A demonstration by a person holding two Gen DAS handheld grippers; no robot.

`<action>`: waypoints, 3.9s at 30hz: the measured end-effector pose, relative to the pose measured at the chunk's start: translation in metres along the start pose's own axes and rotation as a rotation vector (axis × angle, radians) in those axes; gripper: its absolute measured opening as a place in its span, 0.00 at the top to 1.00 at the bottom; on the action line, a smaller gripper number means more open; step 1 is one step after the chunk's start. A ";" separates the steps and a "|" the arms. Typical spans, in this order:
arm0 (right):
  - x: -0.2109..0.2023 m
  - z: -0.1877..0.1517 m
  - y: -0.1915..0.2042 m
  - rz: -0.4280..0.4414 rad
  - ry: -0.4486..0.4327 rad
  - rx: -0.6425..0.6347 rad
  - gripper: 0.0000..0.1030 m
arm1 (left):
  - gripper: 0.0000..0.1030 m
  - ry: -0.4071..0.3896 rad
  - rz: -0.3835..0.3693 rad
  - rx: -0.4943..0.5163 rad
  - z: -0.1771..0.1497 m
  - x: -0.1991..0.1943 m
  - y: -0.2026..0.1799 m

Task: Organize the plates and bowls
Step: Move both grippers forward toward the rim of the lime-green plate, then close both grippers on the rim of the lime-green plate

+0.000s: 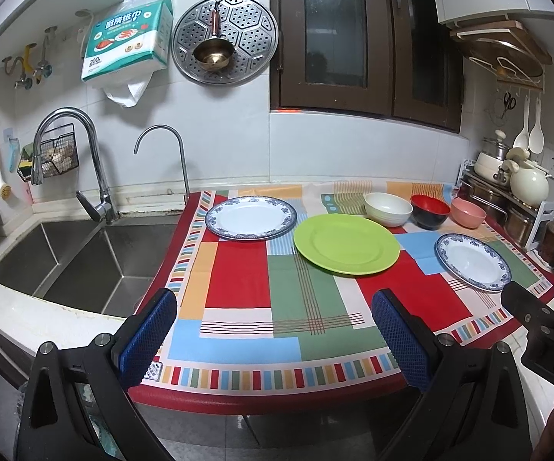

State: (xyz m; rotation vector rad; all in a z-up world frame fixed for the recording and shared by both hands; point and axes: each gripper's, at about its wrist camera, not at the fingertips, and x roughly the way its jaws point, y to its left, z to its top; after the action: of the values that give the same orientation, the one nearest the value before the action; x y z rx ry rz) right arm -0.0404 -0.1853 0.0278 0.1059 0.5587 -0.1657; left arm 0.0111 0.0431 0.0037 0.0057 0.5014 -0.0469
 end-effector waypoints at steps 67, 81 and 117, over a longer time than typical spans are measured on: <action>0.092 0.041 0.014 0.030 0.013 0.006 0.01 | 0.00 0.037 0.060 0.016 0.040 0.096 -0.008; 0.199 0.091 0.002 0.067 0.089 -0.035 0.03 | 0.05 0.128 0.138 0.011 0.072 0.186 -0.035; 0.396 0.084 0.005 0.121 0.381 -0.097 0.35 | 0.37 0.462 0.081 0.029 0.052 0.367 -0.062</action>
State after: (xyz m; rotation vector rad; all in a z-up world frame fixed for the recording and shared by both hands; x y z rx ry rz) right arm 0.3345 -0.2434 -0.1131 0.0764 0.9370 0.0012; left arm 0.3550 -0.0355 -0.1267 0.0667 0.9618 0.0276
